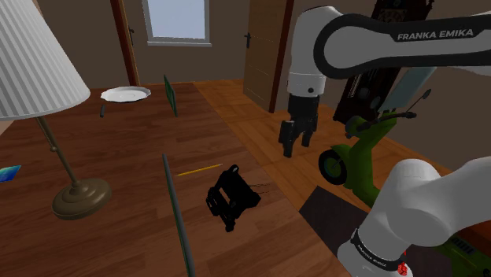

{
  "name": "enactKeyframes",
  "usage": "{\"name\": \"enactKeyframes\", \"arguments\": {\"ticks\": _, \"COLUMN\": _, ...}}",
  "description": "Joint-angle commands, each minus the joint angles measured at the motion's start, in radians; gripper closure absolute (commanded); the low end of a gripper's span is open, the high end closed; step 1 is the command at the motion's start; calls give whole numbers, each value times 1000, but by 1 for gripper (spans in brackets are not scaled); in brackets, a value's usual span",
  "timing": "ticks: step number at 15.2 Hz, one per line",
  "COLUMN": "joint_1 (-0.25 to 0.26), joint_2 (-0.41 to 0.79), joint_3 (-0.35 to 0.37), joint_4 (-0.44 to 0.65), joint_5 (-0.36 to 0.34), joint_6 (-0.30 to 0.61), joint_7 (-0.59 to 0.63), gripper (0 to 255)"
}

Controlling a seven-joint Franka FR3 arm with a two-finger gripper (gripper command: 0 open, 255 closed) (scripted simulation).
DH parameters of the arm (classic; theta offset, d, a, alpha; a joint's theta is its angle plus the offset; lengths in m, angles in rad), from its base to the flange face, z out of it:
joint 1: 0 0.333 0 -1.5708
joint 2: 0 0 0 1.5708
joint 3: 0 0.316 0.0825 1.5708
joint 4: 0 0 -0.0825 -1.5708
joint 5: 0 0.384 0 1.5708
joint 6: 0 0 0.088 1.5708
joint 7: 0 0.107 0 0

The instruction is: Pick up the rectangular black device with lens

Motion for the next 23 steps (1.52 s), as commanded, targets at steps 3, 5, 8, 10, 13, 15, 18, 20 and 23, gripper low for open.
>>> {"name": "enactKeyframes", "arguments": {"ticks": 3, "joint_1": 45, "joint_2": 46, "joint_3": 58, "joint_4": -43, "joint_5": 67, "joint_6": 138, "joint_7": 27, "gripper": 0}}
{"name": "enactKeyframes", "arguments": {"ticks": 5, "joint_1": 67, "joint_2": 76, "joint_3": 87, "joint_4": -61, "joint_5": 98, "joint_6": 211, "joint_7": 37, "gripper": 0}}
{"name": "enactKeyframes", "arguments": {"ticks": 8, "joint_1": 100, "joint_2": 131, "joint_3": 133, "joint_4": -79, "joint_5": 142, "joint_6": 321, "joint_7": 51, "gripper": 0}}
{"name": "enactKeyframes", "arguments": {"ticks": 10, "joint_1": 120, "joint_2": 176, "joint_3": 164, "joint_4": -83, "joint_5": 168, "joint_6": 396, "joint_7": 60, "gripper": 0}}
{"name": "enactKeyframes", "arguments": {"ticks": 13, "joint_1": 137, "joint_2": 223, "joint_3": 192, "joint_4": -92, "joint_5": 191, "joint_6": 473, "joint_7": 65, "gripper": 0}}
{"name": "enactKeyframes", "arguments": {"ticks": 15, "joint_1": 138, "joint_2": 236, "joint_3": 196, "joint_4": -110, "joint_5": 195, "joint_6": 504, "joint_7": 60, "gripper": 0}}
{"name": "enactKeyframes", "arguments": {"ticks": 18, "joint_1": 140, "joint_2": 259, "joint_3": 202, "joint_4": -135, "joint_5": 203, "joint_6": 552, "joint_7": 53, "gripper": 0}}
{"name": "enactKeyframes", "arguments": {"ticks": 20, "joint_1": 141, "joint_2": 272, "joint_3": 206, "joint_4": -147, "joint_5": 207, "joint_6": 577, "joint_7": 49, "gripper": 0}}
{"name": "enactKeyframes", "arguments": {"ticks": 23, "joint_1": 142, "joint_2": 273, "joint_3": 206, "joint_4": -147, "joint_5": 207, "joint_6": 578, "joint_7": 49, "gripper": 255}}
